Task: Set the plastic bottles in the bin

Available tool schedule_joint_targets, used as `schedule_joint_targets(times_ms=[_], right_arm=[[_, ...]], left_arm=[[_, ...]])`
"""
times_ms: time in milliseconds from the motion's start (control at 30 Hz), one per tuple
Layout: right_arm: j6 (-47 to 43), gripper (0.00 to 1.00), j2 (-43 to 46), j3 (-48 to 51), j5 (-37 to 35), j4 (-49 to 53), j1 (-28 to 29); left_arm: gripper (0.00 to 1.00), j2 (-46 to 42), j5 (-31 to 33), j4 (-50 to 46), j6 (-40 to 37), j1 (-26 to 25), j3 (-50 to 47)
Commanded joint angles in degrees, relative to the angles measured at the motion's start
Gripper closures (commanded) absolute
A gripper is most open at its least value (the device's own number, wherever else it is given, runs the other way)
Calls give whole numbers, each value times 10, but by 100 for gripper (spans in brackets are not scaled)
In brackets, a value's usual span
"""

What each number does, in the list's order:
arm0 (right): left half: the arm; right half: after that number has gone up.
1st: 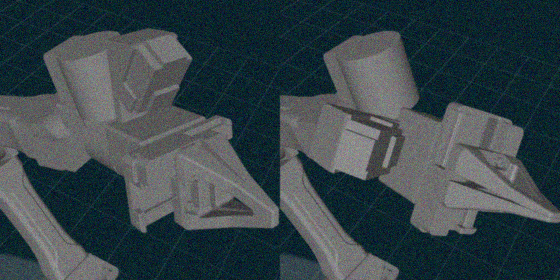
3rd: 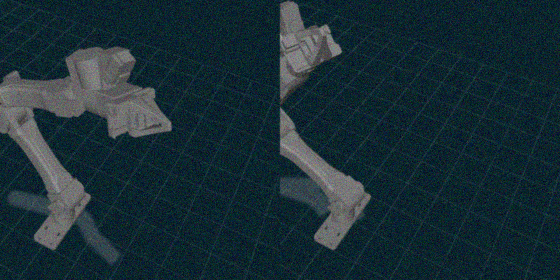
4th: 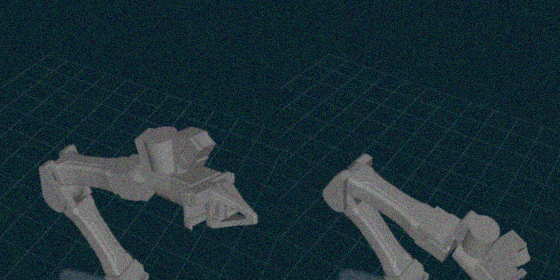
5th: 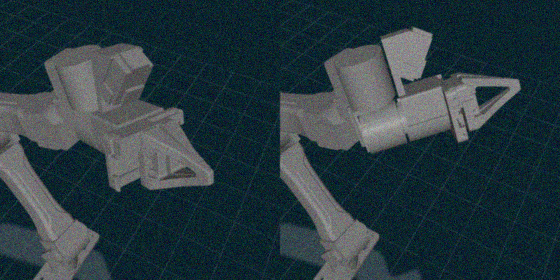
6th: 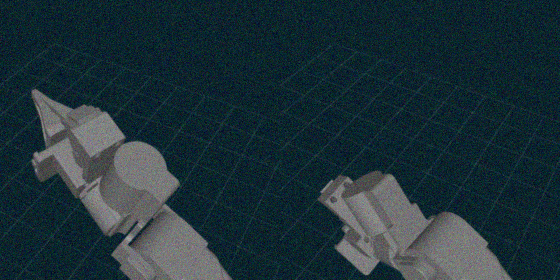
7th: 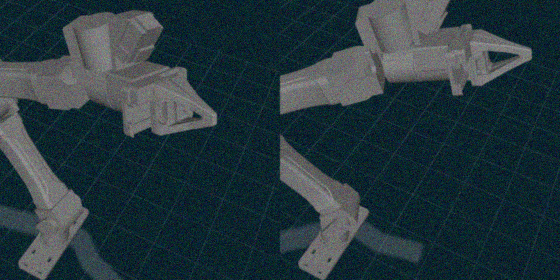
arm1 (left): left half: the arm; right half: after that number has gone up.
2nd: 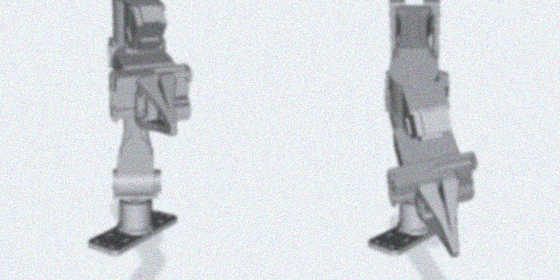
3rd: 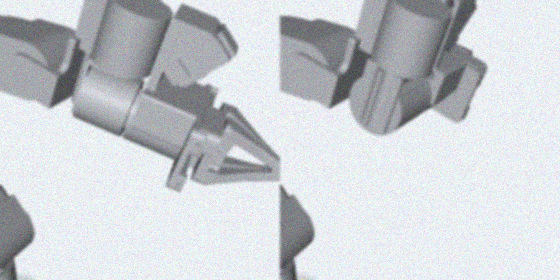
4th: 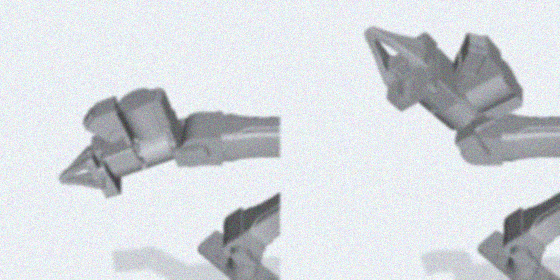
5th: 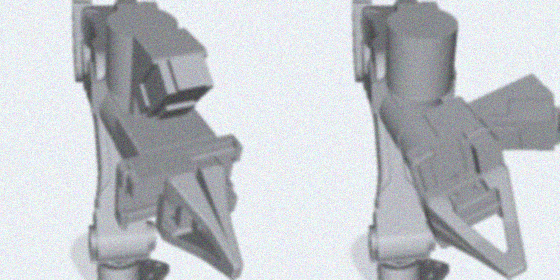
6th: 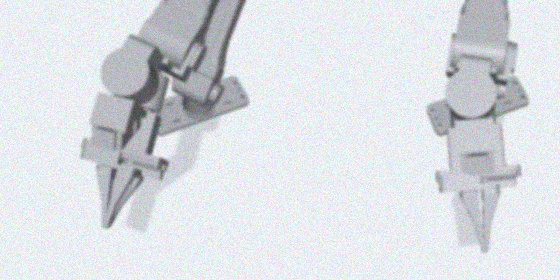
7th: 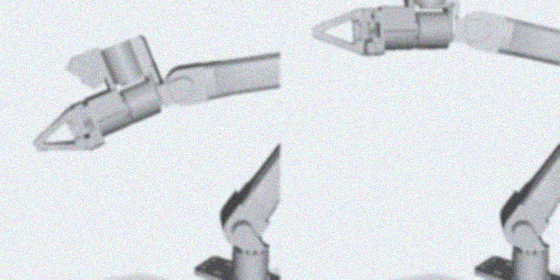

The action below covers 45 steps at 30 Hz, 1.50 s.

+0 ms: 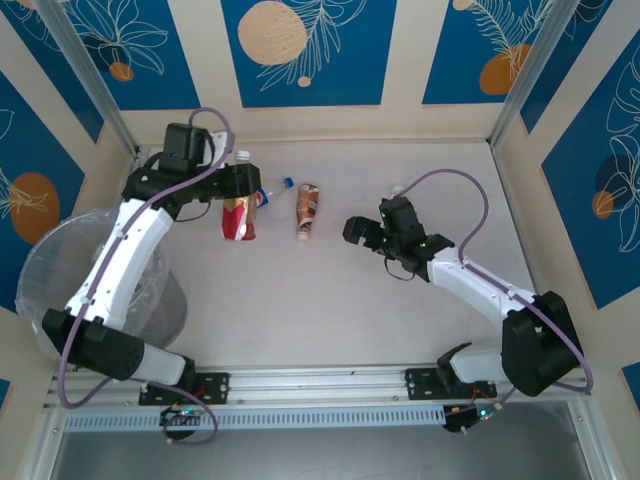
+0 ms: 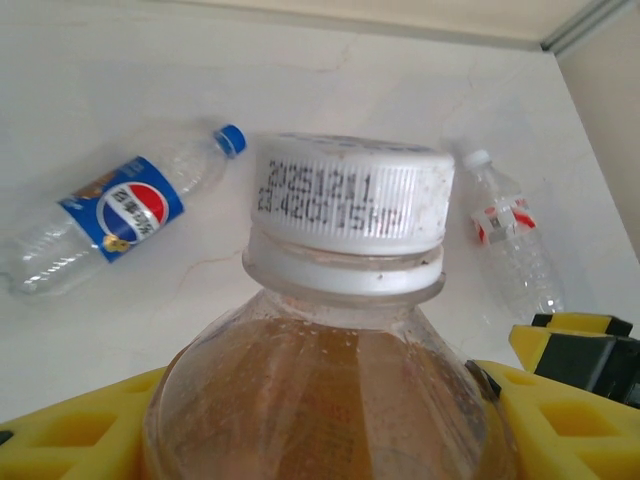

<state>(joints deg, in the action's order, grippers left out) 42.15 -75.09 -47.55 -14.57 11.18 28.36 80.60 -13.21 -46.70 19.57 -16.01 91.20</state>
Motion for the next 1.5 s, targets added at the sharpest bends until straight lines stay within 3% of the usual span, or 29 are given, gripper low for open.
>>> schedule_joint_targets(times_ms=[0,167,267,533,967,1467], right_arm=[[-10,0,-8,-24,11,-3,-3],[-13,0,-18,-31,19,-1,-3],[-13,0,-21,-33,22,-2,-3],[-14,0,-23,-19,38,-26,-2],[-24,1,-37,-27,35,-30,-1],[-29,1,-52,-32,38,-30,-1]], left_arm=[[40,-40,-44,-10,13,39,16],[41,-68,-96,-21,42,84,16],[41,-86,-80,-43,35,99,37],[46,-148,162,-111,-7,108,75],[47,-201,338,-146,-52,111,110],[47,-262,561,-103,-115,111,36]])
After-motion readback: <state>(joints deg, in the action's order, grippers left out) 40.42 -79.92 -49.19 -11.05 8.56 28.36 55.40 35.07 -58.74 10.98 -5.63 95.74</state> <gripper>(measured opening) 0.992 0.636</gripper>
